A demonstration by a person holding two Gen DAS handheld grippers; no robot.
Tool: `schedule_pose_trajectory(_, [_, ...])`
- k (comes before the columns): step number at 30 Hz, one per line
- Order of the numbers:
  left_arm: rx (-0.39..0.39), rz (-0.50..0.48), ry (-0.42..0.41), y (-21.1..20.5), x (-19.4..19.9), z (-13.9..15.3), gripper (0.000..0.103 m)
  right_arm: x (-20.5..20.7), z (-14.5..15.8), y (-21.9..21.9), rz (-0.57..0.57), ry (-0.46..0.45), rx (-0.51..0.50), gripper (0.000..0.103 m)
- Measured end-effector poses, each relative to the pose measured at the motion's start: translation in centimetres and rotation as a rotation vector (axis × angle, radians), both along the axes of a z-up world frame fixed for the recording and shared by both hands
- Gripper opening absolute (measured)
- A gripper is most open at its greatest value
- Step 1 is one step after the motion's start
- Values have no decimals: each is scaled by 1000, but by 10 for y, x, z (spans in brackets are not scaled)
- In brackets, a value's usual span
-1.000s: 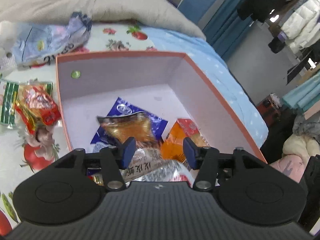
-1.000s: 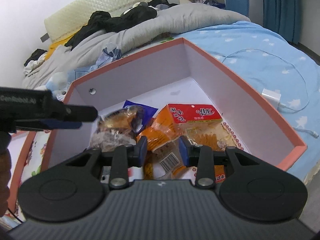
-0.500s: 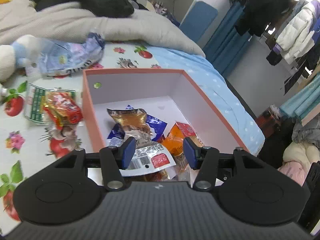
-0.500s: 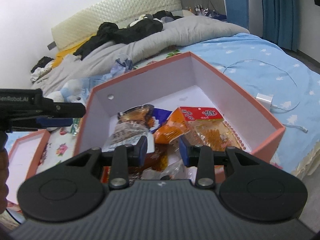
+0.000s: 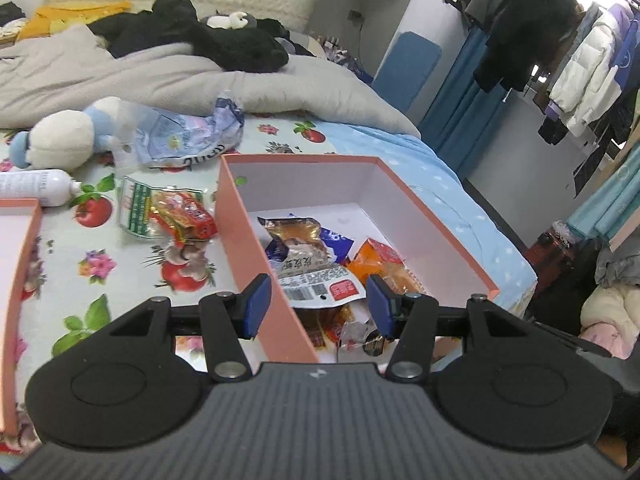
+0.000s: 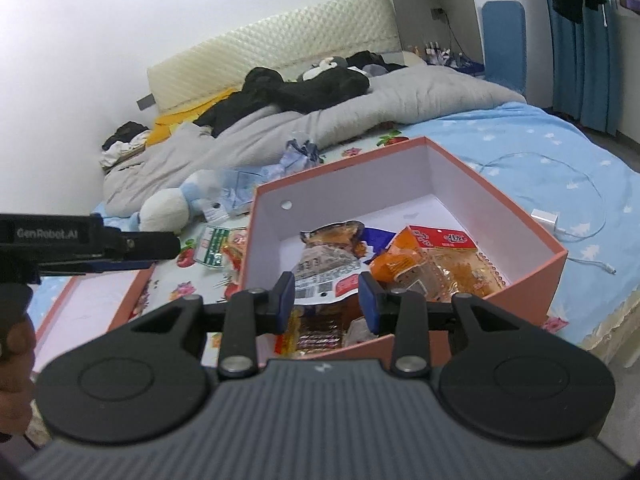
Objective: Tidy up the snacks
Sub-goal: 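Move both open tools back toward the remaining snack pile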
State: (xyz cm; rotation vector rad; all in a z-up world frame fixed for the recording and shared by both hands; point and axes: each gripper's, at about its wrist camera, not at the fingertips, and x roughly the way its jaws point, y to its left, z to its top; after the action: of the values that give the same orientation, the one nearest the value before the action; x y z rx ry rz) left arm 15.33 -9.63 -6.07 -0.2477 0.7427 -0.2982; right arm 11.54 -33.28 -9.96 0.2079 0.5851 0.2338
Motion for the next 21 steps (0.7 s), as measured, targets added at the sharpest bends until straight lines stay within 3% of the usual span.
schedule_pose_trajectory(21, [78,92,-3,30,-102,-9,58,-61,7,56,129,-54,-23,39])
